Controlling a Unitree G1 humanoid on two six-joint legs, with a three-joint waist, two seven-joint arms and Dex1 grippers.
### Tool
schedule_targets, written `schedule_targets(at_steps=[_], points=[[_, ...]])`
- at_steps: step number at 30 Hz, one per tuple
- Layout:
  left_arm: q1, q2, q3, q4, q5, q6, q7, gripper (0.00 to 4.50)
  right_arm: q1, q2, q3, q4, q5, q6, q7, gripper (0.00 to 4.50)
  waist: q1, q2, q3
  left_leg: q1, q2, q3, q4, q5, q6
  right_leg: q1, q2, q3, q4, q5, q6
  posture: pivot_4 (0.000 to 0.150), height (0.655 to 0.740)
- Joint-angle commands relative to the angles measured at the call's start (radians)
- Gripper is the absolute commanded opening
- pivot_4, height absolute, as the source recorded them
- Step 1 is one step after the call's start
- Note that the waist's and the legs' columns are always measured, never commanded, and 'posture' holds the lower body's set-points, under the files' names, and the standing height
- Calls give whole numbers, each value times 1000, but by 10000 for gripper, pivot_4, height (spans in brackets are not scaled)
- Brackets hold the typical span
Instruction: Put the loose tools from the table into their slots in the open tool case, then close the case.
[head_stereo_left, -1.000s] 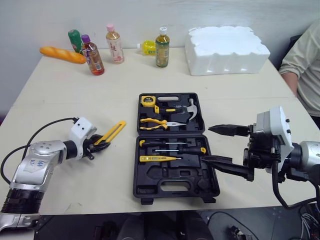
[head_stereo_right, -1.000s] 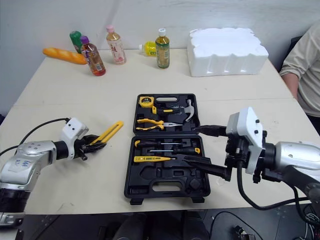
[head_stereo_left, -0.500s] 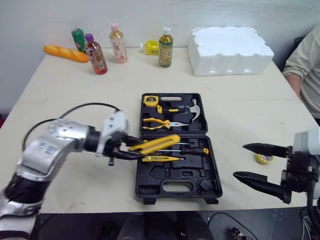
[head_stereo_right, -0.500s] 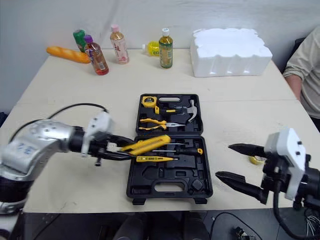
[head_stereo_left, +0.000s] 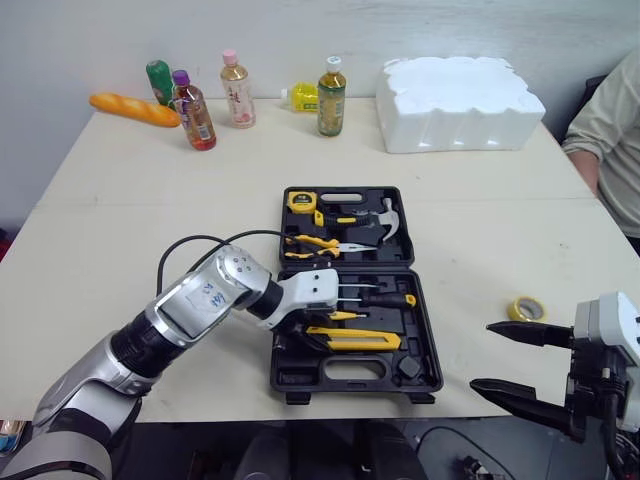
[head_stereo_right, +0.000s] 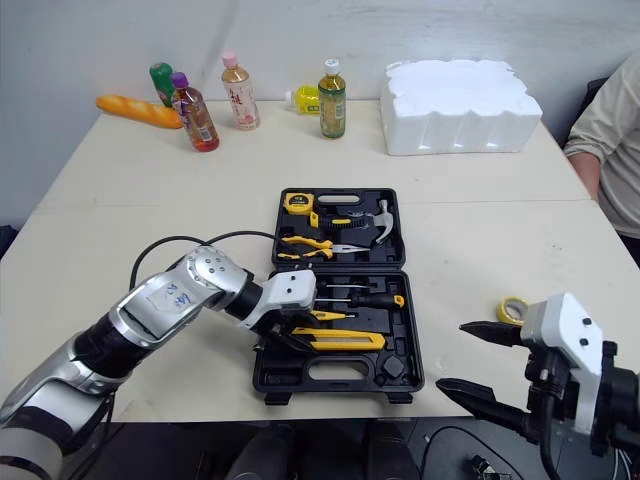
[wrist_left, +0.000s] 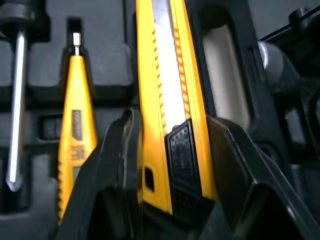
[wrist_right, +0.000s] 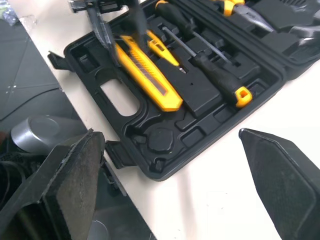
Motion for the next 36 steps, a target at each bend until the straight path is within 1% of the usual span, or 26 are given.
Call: schedule_targets(at_steps=[1,2,4,5,6,8,9,11,13,15,16,17,20,22,23,27,28,36], points=[[-3,-6,-8,1,28,2,2,14980,3,12,-1,-19,-12,-17,-4,45000,0,0,0,0,0,0,0,0,0,0,0,0,0,0,0,1500,7383],[1,-5,-4,-4,24,8,-4,14980,3,12,3,-18,-16,-20,-4,45000,0,0,0,0,0,0,0,0,0,0,0,0,0,0,0,1500,7383],[6,3,15,-13,2,22,-23,25299,4,13,15,-17,-31,-26,-3,45000,0,0,0,0,0,0,0,0,0,0,0,0,1,0,0,1500,7383],[4,10,26,-16,-6,21,-33,28713,5,12,19,-16,-36,-27,-2,45000,-1,0,0,0,0,0,0,0,0,0,0,0,1,0,0,1500,7383],[4,15,34,-18,-10,20,-41,33255,6,13,22,-16,-41,-29,-1,45000,-2,0,0,0,0,-1,0,0,0,0,0,0,1,0,-1,1500,7383],[-12,20,92,-21,-76,70,-75,41806,2,12,24,-14,-42,-30,-1,45000,-2,0,0,0,1,0,0,0,0,0,0,0,1,-1,-1,1500,7383],[-18,21,114,-22,-101,89,-88,44869,2,12,26,-14,-43,-32,-1,45000,-2,0,0,0,1,-1,0,0,0,-1,0,0,1,-1,-1,1500,7383],[-19,28,144,-23,-129,87,-111,44869,2,12,28,-13,-46,-36,-2,45000,-2,0,0,0,1,-1,0,0,0,-1,0,0,2,-1,-1,1500,7383],[3,51,158,-23,-126,21,-142,44869,1,12,28,-12,-47,-38,-4,45000,-2,0,0,0,1,-1,1,0,0,0,0,0,2,-1,-1,1500,7383],[55,19,201,5,-112,-157,-141,44869,1,13,25,-14,-47,-38,-4,45000,-2,1,0,0,1,-1,0,0,0,0,0,0,1,-1,-1,1500,7383],[69,6,214,15,-108,-207,-140,44869,2,14,24,-14,-47,-38,-3,45000,-1,1,0,1,1,0,0,0,-1,0,-1,0,2,-1,-2,1500,7383],[92,-25,230,38,-106,-300,-145,44869,3,15,25,-16,-49,-39,-3,45000,-1,1,0,0,1,-1,0,0,-1,-1,-2,0,2,-1,-2,1500,7383],[143,-100,246,96,-108,-467,-169,36414,-5,14,28,-22,-41,-37,-9,45000,1,0,0,0,0,-1,1,0,-1,0,-3,1,1,-1,-2,1500,7383],[162,-121,234,132,-84,-511,-174,27395,-11,14,28,-24,-33,-34,-10,45000,1,0,0,0,0,-1,1,0,-1,0,-4,0,1,-1,-2,1500,7383],[169,-125,223,154,-63,-534,-175,21912,-12,14,30,-26,-34,-36,-9,45000,1,0,0,0,0,-1,1,0,-1,0,-3,0,1,-1,-2,1500,7383],[173,-118,182,194,2,-587,-195,2856,-6,19,31,-30,-33,-36,-10,45000,0,0,0,0,0,-1,1,0,-1,0,-2,0,2,-1,-2,1500,7383],[174,-118,177,199,13,-595,-197,1103,-3,20,30,-30,-32,-34,-9,45000,0,0,0,0,0,0,1,0,-1,0,-1,-1,2,-1,-2,1500,7383],[173,-129,136,282,126,-666,-177,1103,-4,16,33,-23,-32,-32,-9,45000,0,1,0,1,0,0,1,0,-1,0,-1,-1,3,-1,-1,1500,7383]])
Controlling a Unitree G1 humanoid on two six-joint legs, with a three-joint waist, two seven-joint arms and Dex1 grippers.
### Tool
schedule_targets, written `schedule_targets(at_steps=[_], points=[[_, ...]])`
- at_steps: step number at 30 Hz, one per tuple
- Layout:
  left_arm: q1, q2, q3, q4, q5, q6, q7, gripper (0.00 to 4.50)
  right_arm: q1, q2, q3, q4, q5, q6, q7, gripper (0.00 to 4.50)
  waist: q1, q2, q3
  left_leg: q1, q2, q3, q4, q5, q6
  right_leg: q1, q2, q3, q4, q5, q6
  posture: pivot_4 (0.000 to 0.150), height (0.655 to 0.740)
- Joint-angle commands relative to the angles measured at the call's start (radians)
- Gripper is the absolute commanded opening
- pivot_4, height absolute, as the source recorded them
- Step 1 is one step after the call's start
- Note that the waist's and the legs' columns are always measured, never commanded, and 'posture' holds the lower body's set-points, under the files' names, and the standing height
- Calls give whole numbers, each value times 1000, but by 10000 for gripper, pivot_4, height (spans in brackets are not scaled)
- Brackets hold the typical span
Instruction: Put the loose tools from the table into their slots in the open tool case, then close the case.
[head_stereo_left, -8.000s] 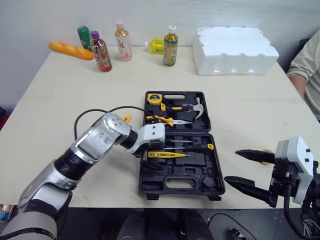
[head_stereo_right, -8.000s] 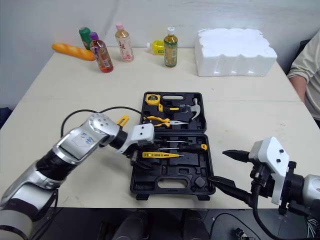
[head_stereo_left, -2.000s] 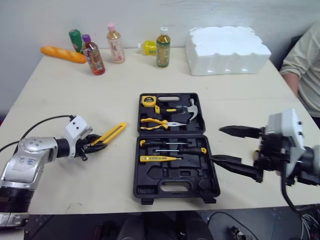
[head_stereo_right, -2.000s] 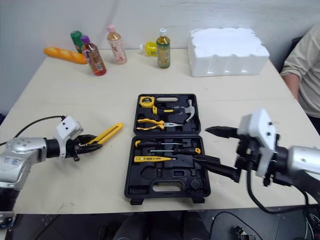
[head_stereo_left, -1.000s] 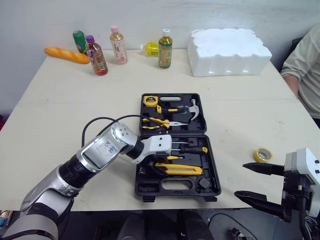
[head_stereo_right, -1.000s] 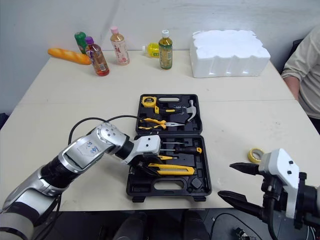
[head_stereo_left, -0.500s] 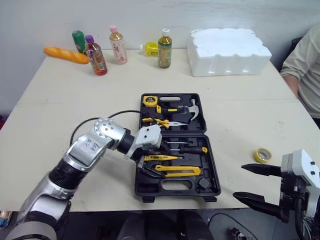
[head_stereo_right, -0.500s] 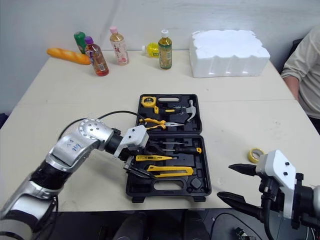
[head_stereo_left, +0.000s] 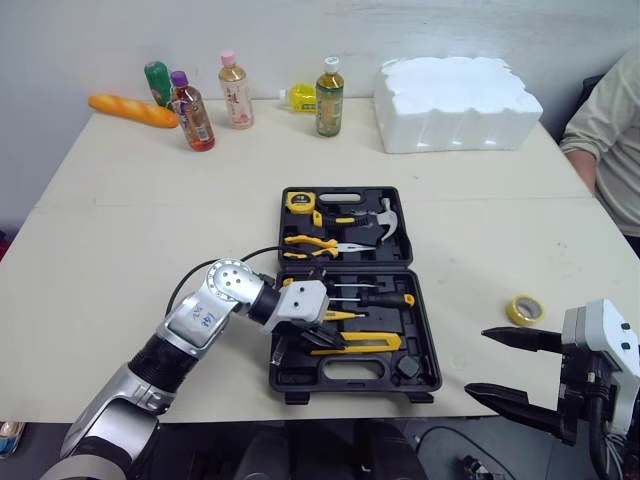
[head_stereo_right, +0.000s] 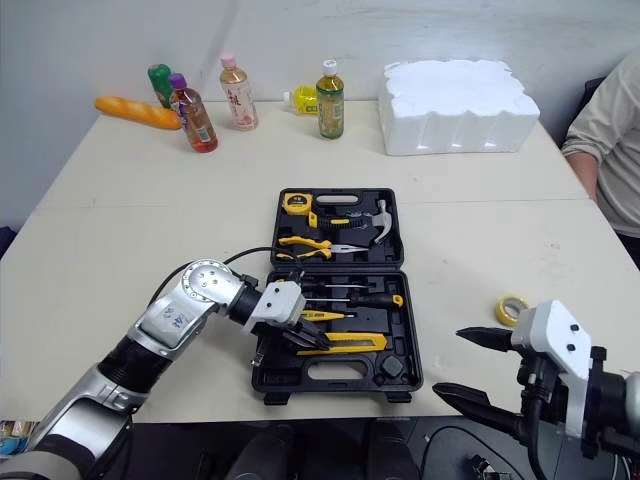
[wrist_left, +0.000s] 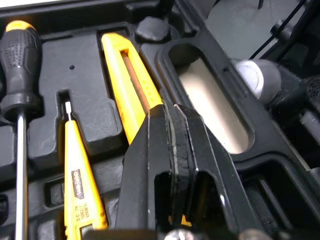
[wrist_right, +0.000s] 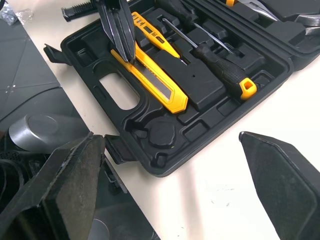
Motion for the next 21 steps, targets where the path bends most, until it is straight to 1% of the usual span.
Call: schedule_targets(at_steps=[1,4,5,9,11,13,14,17,18,20,21], points=[[-2,3,-27,38,70,-43,11,1103,-5,3,-7,-20,10,-10,-1,45000,1,0,0,0,0,0,0,0,0,0,0,0,0,0,0,1500,7383],[-1,-1,-38,68,110,-87,23,1103,-11,3,2,-19,4,-12,-3,45000,1,0,-1,1,0,0,0,0,0,1,0,0,0,0,0,1500,7383],[0,-2,-36,72,114,-75,29,1103,-13,3,5,-17,1,-14,-5,45000,1,0,-2,1,0,0,0,0,0,1,0,0,0,0,0,1500,7383],[6,-2,-30,61,96,-14,23,1103,-21,5,18,-12,-7,-19,-8,45000,0,0,-2,4,0,-2,0,0,0,5,0,0,0,0,0,1500,7383],[10,0,-27,57,97,-28,22,1103,-27,8,31,-9,-15,-23,-11,45000,0,0,-2,6,0,-4,0,0,0,8,-1,0,-1,0,0,1500,7383],[14,-8,1,27,47,-19,8,1103,-33,10,42,-5,-23,-26,-13,45000,0,0,-2,10,0,-6,-1,0,0,14,-1,1,-3,0,-1,1500,7383],[11,-11,16,7,18,20,4,1103,-34,11,45,-3,-25,-27,-13,45000,-1,0,-2,11,0,-6,-1,0,0,15,-2,1,-4,-1,-1,1500,7383],[0,-15,53,-43,-46,83,-5,1103,-34,14,50,3,-34,-31,-10,45000,-1,0,-2,10,1,-6,-2,0,0,14,-3,0,-4,-1,-1,1500,7383],[-3,-19,62,-52,-62,97,-4,1103,-35,14,53,5,-36,-33,-9,45000,-1,0,-2,10,1,-7,-2,0,0,14,-7,0,-4,-1,-1,1500,7383],[-9,-29,66,-53,-68,113,4,1103,-37,13,60,8,-39,-36,-11,45000,-1,0,-2,9,1,-7,-2,0,0,13,-8,-1,-4,-1,-1,1500,7383],[-12,-35,59,-38,-51,101,13,1103,-40,13,65,10,-40,-37,-12,45000,-1,0,-2,9,0,-7,-2,0,0,13,-8,-2,-4,-1,-1,1500,7383]])
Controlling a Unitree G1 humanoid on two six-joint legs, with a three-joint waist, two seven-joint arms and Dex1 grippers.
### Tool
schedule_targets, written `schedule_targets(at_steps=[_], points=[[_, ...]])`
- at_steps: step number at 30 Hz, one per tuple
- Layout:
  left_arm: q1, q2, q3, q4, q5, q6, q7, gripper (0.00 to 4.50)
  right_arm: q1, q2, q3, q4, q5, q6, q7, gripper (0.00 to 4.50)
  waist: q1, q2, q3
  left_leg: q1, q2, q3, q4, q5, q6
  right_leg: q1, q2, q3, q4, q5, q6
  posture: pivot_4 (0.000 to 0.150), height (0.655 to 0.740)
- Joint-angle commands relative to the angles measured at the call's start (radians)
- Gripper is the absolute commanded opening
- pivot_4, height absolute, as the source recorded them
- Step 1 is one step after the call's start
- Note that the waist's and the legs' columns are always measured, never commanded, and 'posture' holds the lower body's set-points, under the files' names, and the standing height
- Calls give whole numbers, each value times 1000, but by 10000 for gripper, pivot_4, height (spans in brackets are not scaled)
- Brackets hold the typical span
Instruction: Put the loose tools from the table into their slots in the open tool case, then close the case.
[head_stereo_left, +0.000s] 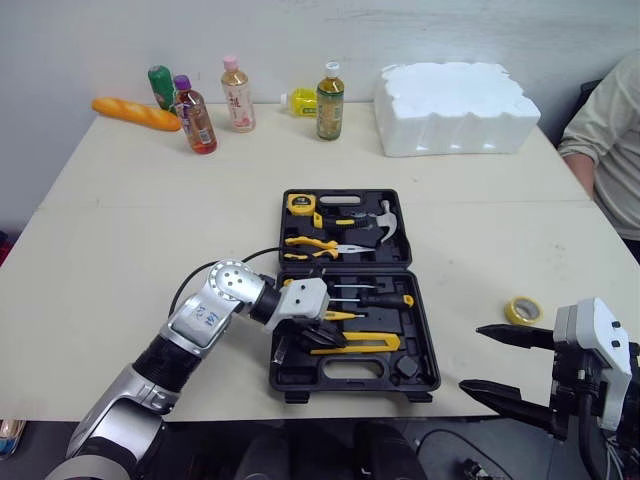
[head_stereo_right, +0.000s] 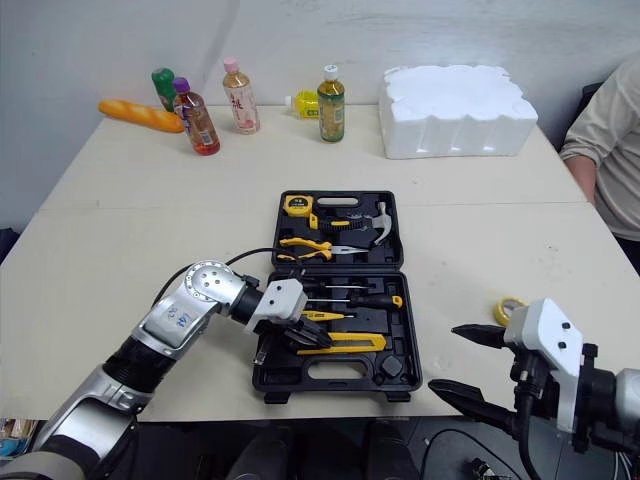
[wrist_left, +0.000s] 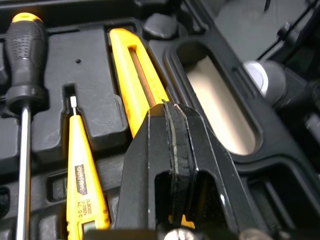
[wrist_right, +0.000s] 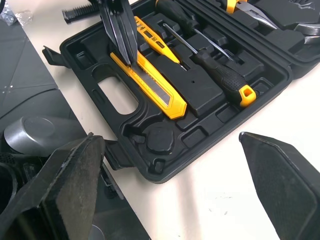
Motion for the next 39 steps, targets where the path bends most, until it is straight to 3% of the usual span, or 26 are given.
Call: schedule_targets(at_steps=[1,12,19,22,24,30,33,39], points=[[-22,-25,5,-7,11,-11,25,1103,-12,4,8,-1,-5,-17,-2,45000,0,0,0,0,0,0,0,0,0,0,-1,0,0,0,0,1500,7383],[30,-3,-127,91,254,-71,126,1103,-14,9,17,0,-16,-14,-5,45000,1,0,-1,2,-2,0,0,0,0,3,-2,0,-3,0,1,1500,7383],[50,0,-58,27,120,-38,70,1103,5,29,20,2,-35,-25,-7,45000,-1,0,-2,3,-2,0,-1,0,1,4,-3,-1,-4,0,0,1500,7383],[69,16,121,-58,-98,79,28,9225,5,59,-28,42,-51,-34,-26,45000,-6,0,-1,2,-1,0,-2,-1,0,2,-3,0,-4,0,0,1500,7383],[83,52,236,-104,-205,171,40,17687,17,82,-82,80,-58,-39,-29,45000,-4,0,0,-1,0,-1,-2,0,0,-1,-3,-2,-3,0,0,1500,7383],[203,206,515,-135,-348,331,104,44682,121,111,-258,289,-147,-109,67,45000,0,3,1,-8,-1,-2,-1,0,-1,-6,-4,-3,-3,0,0,1500,7383],[329,385,699,110,-262,225,97,44682,151,92,-330,546,-241,-187,99,45000,-7,2,1,-7,-2,-1,-2,-1,1,-5,-5,-3,-6,0,0,1500,7383],[375,457,782,272,-220,113,137,44682,111,50,-326,816,-320,-318,154,45000,-8,6,2,-6,-2,-1,-9,-1,1,-6,-9,-2,-12,-4,-9,1500,7383]])
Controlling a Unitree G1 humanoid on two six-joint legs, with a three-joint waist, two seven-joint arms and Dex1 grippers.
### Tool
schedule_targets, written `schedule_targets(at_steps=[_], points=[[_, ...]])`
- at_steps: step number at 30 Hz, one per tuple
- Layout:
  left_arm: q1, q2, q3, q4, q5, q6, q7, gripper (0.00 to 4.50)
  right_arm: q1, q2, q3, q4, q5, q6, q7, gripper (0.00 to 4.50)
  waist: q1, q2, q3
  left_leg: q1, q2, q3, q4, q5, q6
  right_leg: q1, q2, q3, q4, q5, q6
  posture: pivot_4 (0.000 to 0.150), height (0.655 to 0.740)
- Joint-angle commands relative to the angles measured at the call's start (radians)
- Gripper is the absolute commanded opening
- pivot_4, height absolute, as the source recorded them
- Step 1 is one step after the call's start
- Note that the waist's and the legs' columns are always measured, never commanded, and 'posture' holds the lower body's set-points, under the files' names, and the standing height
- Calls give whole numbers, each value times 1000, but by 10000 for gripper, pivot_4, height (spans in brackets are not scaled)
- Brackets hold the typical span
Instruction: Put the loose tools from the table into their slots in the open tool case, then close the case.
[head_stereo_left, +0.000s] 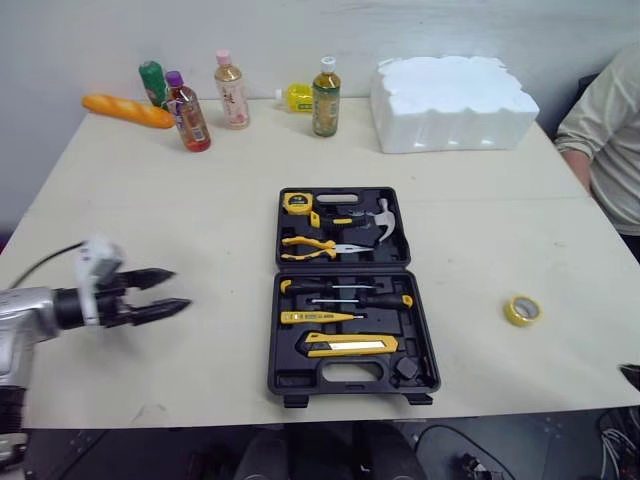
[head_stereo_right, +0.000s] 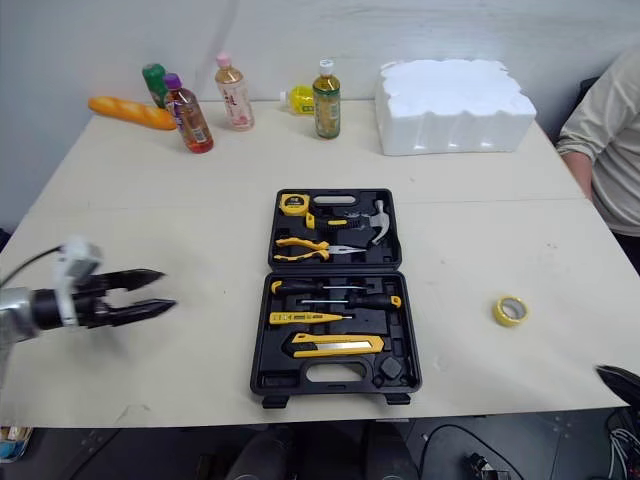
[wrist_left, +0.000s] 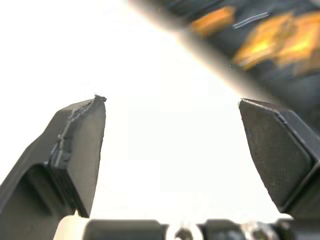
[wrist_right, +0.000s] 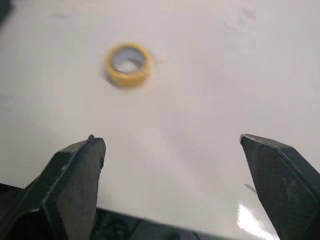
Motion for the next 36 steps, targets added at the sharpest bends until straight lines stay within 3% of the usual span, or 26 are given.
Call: schedule_targets(at_steps=[1,5,7,13,19,25,29,32,34,36], points=[[0,13,32,30,21,-62,19,44682,-32,-45,-28,115,-28,-86,43,45000,4,4,1,0,-1,1,0,0,0,0,-1,1,-1,0,-1,1500,7383],[-14,9,3,32,42,-91,33,44682,-89,-93,-14,233,-54,-151,66,45000,6,4,1,0,-2,2,-5,2,0,-1,-3,0,-2,1,1,1500,7383],[-46,5,-41,-37,13,-55,-2,44682,-115,-126,10,182,-47,-132,80,45000,5,4,0,0,-1,2,-7,2,-1,-3,-2,0,-2,5,8,1500,7383],[-138,-3,-157,-268,-79,77,-73,44682,-167,-263,109,105,-53,-94,208,45000,2,4,1,-3,-1,4,-6,3,-3,-7,1,2,1,6,10,1500,7383],[-359,-150,-319,-510,-212,187,-90,44682,-310,-460,400,31,-94,-66,294,45000,1,3,1,-3,-1,10,0,4,-3,-9,6,0,8,7,11,1500,7383],[-401,-231,-370,-574,-226,163,-70,44682,-403,-499,538,22,-145,-65,315,45000,0,3,2,-3,0,13,7,4,-5,-9,14,2,11,7,13,1500,7383],[-453,-310,-404,-597,-246,175,-41,44682,-507,-509,718,14,-215,-73,289,45000,-4,2,2,-3,-1,15,11,4,-3,-9,14,4,12,7,14,1500,7383],[-453,-320,-429,-600,-226,155,-63,45000,-604,-492,799,32,-249,-77,261,35885,-4,2,2,-3,-1,15,11,4,-4,-9,14,5,12,7,14,1500,7383],[-457,-325,-435,-598,-228,154,-66,45000,-653,-487,839,49,-270,-77,248,26239,-4,2,2,-3,0,15,10,5,-5,-10,14,5,13,7,14,1500,7383],[-465,-335,-443,-597,-234,157,-64,45000,-692,-487,877,67,-286,-81,250,26239,-5,2,2,-3,0,15,10,5,-6,-10,15,5,13,7,13,1500,7383]])
